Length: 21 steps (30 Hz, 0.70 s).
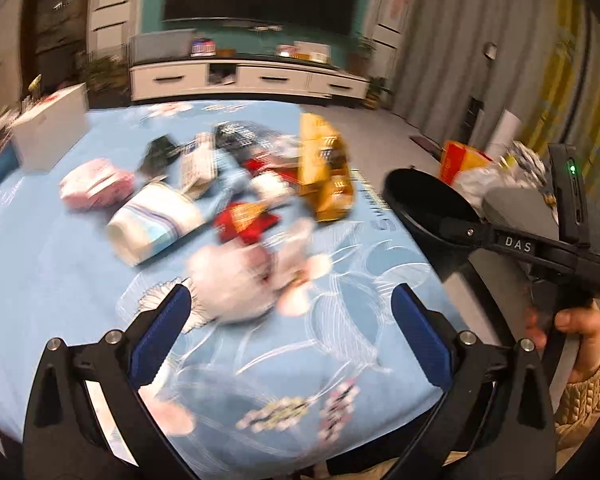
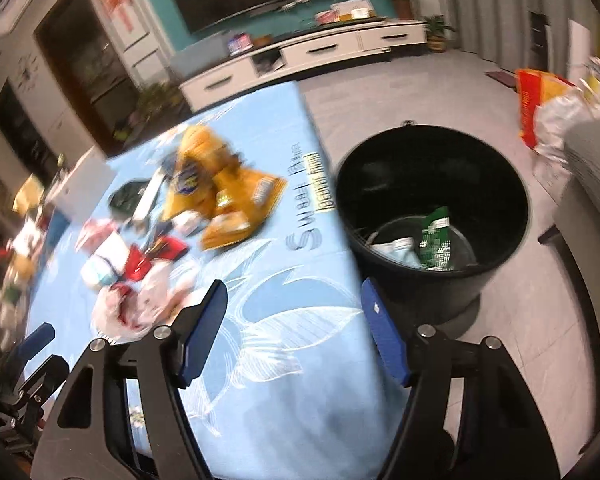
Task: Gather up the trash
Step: 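Move both grippers back over the trash on the table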
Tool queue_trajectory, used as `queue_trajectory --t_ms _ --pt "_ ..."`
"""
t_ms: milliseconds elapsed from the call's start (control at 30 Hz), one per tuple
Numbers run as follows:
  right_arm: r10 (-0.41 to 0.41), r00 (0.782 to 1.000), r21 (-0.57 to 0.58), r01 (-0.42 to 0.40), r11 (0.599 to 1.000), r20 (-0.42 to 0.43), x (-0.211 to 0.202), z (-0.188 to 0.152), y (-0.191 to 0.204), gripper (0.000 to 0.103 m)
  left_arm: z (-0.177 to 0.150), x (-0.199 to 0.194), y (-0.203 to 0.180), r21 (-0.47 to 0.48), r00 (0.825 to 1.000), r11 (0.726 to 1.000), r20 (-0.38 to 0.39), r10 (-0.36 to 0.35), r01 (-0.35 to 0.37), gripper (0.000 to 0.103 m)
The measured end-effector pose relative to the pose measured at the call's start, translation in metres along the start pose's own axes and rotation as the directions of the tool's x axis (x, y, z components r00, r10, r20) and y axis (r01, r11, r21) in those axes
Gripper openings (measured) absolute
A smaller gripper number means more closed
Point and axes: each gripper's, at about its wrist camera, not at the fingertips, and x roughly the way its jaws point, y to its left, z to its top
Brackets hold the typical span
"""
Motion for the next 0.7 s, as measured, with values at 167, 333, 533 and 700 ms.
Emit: queue_trajectory --t_ms 167,333,533,700 --pt "0.028 0.999 -0.088 -0.029 0.996 -0.015 0.0 -0.004 0.046 0.069 -0.012 -0.016 0.035 -0.086 0.999 0.996 0.026 0.041 -0.038 0.1" --pt "0.024 0.999 -0.146 -0.027 0.989 -0.025 -0.001 -0.008 0.074 0.072 -0.014 -0.021 0.05 -0.133 0.998 0.99 0.035 0.05 -0.045 0.1" --pt "0.003 1.0 -0.168 -0.007 0.986 -0.026 -0.003 -0.011 0.087 0.074 -0.013 -0.022 0.065 -0.217 0.998 0.976 0.052 0.021 -0.01 0.1" --pt "-0.008 1.0 -0.169 0.003 0.986 -0.026 -0.001 -0.01 0.088 0.075 -0.014 -0.021 0.076 -0.279 0.985 0.946 0.086 -0.149 0.167 0.1"
